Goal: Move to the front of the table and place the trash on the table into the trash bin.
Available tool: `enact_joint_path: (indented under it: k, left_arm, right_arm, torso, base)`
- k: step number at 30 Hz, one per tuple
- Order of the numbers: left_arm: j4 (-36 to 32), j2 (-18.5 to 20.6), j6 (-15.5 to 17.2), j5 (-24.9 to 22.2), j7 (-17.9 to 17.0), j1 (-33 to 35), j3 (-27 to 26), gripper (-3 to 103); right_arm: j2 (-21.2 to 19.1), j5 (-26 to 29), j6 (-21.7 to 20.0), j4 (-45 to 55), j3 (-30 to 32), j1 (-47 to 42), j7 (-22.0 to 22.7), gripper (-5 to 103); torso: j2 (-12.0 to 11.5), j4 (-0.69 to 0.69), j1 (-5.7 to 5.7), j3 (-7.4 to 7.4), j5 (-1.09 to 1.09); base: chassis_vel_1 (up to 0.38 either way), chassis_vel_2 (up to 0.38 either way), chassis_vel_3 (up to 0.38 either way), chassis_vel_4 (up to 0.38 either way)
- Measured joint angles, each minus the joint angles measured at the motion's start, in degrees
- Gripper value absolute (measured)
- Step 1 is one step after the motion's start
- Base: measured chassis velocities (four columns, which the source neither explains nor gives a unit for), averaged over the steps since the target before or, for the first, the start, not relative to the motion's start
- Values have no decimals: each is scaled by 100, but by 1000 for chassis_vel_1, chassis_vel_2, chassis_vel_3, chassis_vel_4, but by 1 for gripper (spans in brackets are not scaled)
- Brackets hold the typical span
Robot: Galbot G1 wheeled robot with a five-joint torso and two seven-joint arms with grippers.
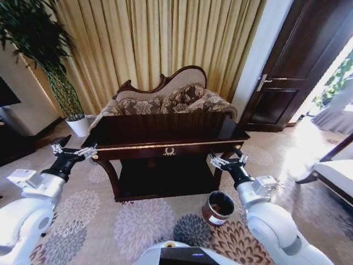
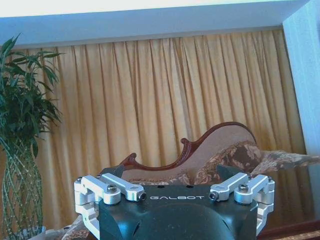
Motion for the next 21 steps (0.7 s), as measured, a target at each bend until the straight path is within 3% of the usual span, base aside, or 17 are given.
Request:
enact_joint_path:
  k: [21]
  left_arm:
    - [-111,-68,-29,-1,-5,141,-33,100]
  right_arm:
    - [-97,51,17,-26,23,27,-1,100]
  torso:
    - [0,0,1,0,0]
  base:
    - [111,-119,-112,117]
